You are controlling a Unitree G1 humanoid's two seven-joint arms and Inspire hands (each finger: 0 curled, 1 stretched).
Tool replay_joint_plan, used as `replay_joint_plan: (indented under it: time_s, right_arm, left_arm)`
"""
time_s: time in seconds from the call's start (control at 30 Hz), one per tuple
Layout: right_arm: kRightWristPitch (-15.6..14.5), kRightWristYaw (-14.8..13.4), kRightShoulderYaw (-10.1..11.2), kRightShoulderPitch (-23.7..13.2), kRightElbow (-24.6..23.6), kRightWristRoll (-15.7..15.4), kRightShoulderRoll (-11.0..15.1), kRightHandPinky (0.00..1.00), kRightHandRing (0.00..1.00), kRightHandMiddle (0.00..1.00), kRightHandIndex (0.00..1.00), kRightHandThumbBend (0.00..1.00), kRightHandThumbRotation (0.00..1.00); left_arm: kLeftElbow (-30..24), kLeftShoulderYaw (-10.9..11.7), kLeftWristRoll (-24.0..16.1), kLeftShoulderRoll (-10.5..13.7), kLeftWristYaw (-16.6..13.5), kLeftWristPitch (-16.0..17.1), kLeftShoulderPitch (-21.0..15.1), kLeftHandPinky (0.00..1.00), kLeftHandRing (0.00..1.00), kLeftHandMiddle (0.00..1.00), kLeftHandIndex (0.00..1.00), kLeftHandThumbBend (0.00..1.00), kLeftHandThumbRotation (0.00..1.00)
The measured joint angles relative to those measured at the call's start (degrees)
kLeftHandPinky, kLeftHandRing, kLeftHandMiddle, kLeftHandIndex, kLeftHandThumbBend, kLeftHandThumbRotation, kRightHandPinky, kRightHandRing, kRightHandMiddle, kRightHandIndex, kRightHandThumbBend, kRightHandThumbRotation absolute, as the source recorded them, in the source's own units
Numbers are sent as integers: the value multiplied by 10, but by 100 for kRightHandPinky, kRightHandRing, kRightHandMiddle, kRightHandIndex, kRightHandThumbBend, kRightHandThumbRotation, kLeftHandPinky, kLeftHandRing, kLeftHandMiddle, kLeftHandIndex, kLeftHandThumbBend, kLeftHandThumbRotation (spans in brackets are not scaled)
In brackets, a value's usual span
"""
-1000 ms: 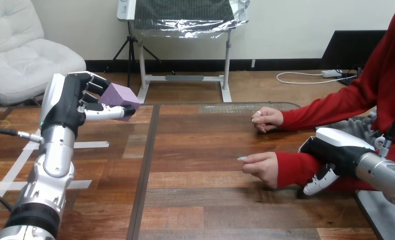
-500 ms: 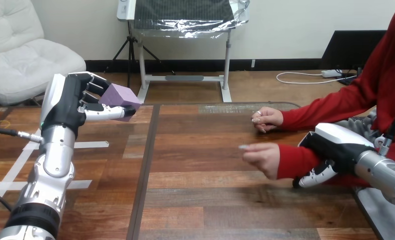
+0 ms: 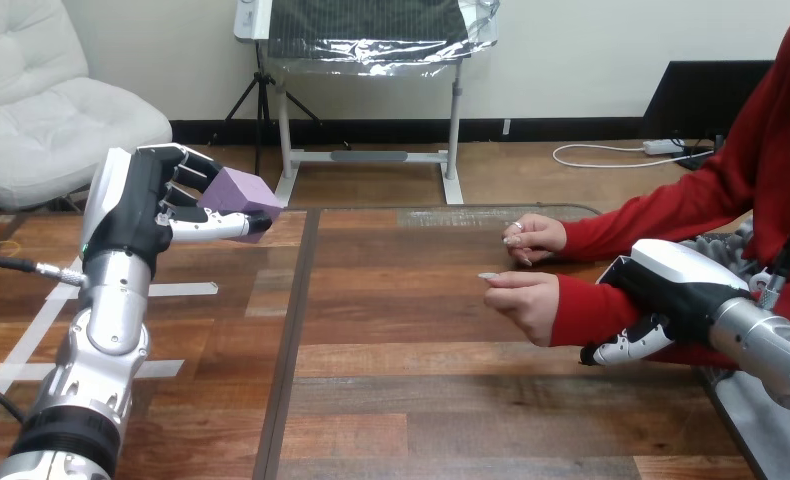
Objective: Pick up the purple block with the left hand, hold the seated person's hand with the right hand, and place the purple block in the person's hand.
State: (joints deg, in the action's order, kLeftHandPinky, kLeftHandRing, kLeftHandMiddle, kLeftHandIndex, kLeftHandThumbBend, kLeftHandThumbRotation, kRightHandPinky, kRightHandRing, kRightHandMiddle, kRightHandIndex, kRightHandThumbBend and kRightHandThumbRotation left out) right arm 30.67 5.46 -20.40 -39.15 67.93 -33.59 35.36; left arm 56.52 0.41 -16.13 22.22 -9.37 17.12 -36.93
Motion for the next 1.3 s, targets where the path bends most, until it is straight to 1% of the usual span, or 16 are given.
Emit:
replay_joint_plan:
  time_s: [0.23, 0.47, 0.7, 0.8, 0.9, 1.1, 1.2, 1.23, 1.3]
  right_arm:
    - [3, 0, 2, 0, -1, 2, 0, 21, 24, 29, 30, 56, 25]
    - [7, 0, 3, 0, -3, 11, 0, 20, 23, 28, 28, 58, 27]
    - [13, 0, 6, 0, -7, 20, 0, 20, 22, 28, 28, 58, 28]
    - [13, 0, 6, 0, -12, 22, 0, 19, 22, 27, 28, 59, 27]
    - [17, 0, 6, 0, -15, 25, 0, 20, 23, 27, 28, 60, 23]
    - [24, 2, 6, 0, -22, 33, 0, 19, 22, 27, 29, 61, 23]
    - [24, 3, 6, 0, -26, 35, -1, 19, 22, 27, 29, 61, 24]
    - [24, 3, 6, 0, -27, 36, -2, 19, 22, 28, 29, 61, 28]
    - [24, 3, 6, 0, -28, 36, -3, 19, 23, 28, 29, 62, 30]
  left_arm:
    - [0, 0, 2, -3, 1, 1, 1, 33, 38, 43, 44, 74, 0]
    - [0, 2, 17, -12, 1, 8, 5, 32, 38, 42, 43, 72, 0]
    - [0, 4, 30, -31, 1, 7, 7, 33, 38, 42, 43, 71, 0]
    - [0, 3, 35, -41, 1, 4, 7, 33, 38, 42, 43, 71, 0]
    - [1, 4, 44, -52, 2, 0, 7, 33, 38, 42, 43, 71, 0]
    - [6, 2, 47, -72, 1, 0, 7, 34, 39, 43, 44, 73, 0]
    - [10, 1, 47, -82, 1, 0, 7, 34, 40, 44, 44, 74, 0]
    - [12, 1, 47, -85, 1, 0, 7, 35, 40, 44, 44, 73, 0]
    - [16, 1, 47, -91, 0, 0, 7, 36, 40, 44, 44, 73, 0]
